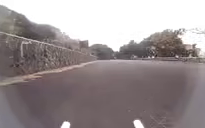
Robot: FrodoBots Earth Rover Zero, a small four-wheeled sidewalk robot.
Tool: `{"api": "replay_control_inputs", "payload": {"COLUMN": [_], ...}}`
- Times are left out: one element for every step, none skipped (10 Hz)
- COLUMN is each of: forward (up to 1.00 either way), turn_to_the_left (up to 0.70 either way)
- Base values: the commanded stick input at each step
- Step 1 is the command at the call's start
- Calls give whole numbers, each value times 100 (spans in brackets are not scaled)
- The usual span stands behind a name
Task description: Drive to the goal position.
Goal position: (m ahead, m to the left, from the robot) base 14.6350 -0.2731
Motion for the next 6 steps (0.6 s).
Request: {"api": "replay_control_inputs", "payload": {"forward": [50, 50, 50, 50, 50, 50], "turn_to_the_left": [0, 0, 0, 0, 0, 0]}}
